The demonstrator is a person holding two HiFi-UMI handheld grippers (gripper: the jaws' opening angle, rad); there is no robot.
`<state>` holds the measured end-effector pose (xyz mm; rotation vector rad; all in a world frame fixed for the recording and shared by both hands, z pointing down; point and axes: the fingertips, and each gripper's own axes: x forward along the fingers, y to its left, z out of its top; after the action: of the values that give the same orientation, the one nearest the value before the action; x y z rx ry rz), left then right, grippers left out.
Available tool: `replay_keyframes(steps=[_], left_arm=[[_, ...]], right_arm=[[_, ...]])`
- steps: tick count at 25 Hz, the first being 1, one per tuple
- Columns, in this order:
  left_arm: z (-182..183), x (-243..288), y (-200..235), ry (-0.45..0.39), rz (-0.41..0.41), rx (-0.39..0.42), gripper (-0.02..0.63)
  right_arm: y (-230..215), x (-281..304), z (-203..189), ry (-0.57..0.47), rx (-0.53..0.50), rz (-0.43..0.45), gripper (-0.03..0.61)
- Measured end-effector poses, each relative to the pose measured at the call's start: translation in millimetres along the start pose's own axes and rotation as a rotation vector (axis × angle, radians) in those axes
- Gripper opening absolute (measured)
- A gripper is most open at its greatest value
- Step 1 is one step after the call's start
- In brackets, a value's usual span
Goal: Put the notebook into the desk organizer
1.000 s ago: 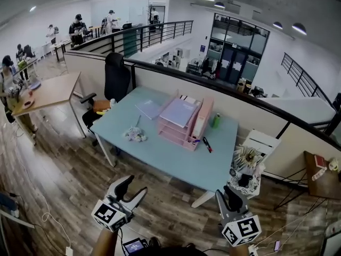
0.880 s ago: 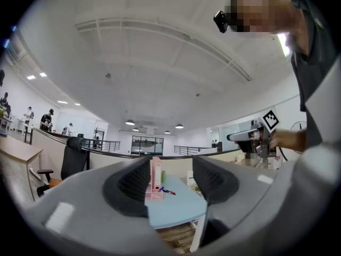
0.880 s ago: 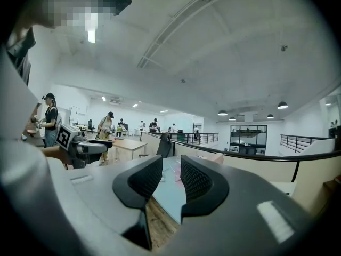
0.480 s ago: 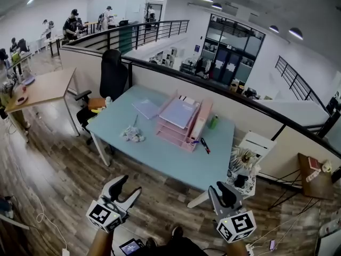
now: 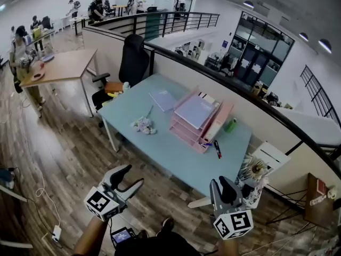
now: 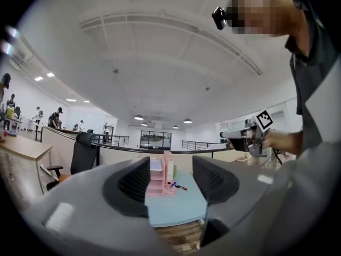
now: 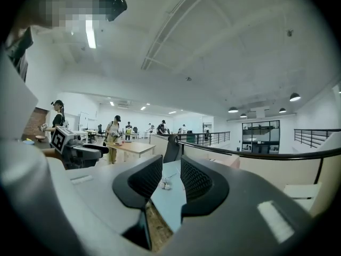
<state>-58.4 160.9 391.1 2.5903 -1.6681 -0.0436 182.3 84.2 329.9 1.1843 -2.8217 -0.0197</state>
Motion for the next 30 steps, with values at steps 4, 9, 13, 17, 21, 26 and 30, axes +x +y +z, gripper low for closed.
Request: replay_keyframes(steps=[4, 9, 13, 17, 21, 26, 30], left_arm=[[5.9, 19.8, 1.1, 0.011, 0.025, 0.027, 0.268], [4.0, 51.5, 9.2, 0.019, 0.058, 0.071, 0.268], [4.9, 70.8, 14.9, 0.020, 0.086, 0.088, 0.268], [9.3, 90.8, 10.4, 0.031, 0.107, 0.079, 0.268], [25.2, 118.1, 2.9, 0.013, 0.127, 0.043, 0.269], [13.8, 125.4, 21.3, 0.019, 0.125, 0.113, 0.268], [17.0, 136.7, 32.0, 0.022, 0.128, 0.103, 0.268]], right_arm=[[-24.3, 16.8, -0.5, -0.011, 0.021, 0.022, 0.092], [-56.6, 43.2, -7.9, -0.022, 0.046, 0.063, 0.092], [-76.4, 56.7, -10.8, -0.025, 0.058, 0.095, 0.092], [-94.7, 65.9, -9.9, -0.019, 0.050, 0.123, 0.092], [-115.1, 81.6, -5.0, -0.021, 0.027, 0.152, 0.092], [-116.4, 96.7, -18.4, -0.015, 0.060, 0.176, 0.092], [-124.3, 105.2, -15.2, -0.020, 0.050, 0.166, 0.092]])
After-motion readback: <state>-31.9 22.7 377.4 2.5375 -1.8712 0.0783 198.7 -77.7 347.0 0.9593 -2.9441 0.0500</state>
